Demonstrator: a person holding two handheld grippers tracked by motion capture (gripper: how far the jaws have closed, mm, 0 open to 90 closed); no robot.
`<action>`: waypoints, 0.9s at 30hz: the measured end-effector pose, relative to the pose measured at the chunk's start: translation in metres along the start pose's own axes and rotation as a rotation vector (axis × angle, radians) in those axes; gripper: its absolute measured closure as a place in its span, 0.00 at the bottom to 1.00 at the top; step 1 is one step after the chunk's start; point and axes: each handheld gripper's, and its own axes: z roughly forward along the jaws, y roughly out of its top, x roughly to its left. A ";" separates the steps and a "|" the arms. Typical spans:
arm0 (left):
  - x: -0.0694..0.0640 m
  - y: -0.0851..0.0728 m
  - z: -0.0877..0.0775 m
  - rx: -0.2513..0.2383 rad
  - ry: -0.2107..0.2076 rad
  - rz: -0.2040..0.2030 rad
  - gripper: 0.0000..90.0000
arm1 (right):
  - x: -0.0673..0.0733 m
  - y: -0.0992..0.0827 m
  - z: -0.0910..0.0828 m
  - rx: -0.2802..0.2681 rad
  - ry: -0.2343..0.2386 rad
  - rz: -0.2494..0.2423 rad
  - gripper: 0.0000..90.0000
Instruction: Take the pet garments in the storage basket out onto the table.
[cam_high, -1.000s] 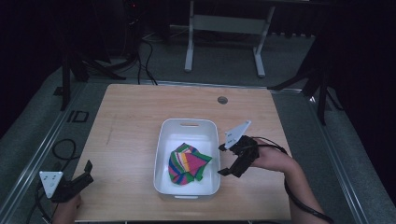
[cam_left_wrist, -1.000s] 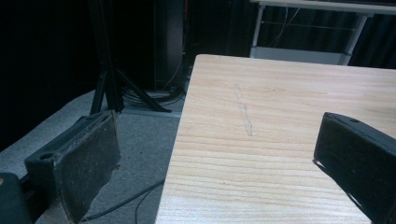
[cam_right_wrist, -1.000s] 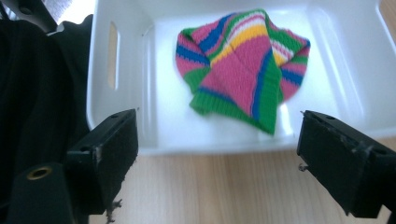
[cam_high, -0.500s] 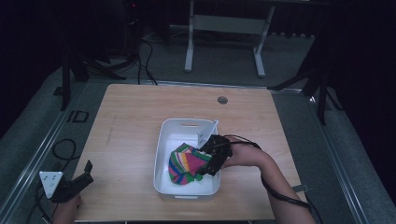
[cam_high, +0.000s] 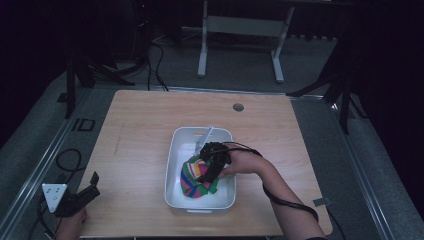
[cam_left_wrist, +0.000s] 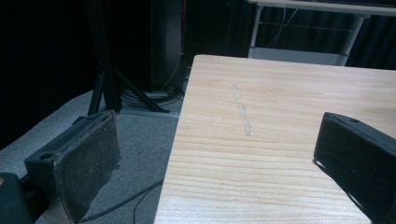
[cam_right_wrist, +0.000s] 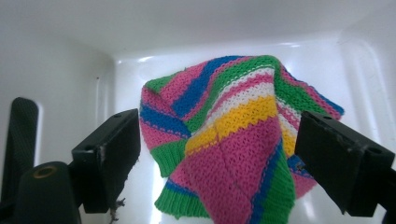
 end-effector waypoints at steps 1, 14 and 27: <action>0.000 0.000 0.000 0.000 0.000 0.000 0.01 | 0.000 0.000 0.000 0.000 0.000 0.000 0.16; 0.000 0.000 0.000 0.001 0.002 -0.003 0.01 | 0.000 0.012 0.038 0.189 -0.077 -0.027 0.39; 0.000 0.000 0.000 0.001 0.002 -0.003 0.01 | 0.006 0.016 0.009 0.091 -0.102 -0.036 0.84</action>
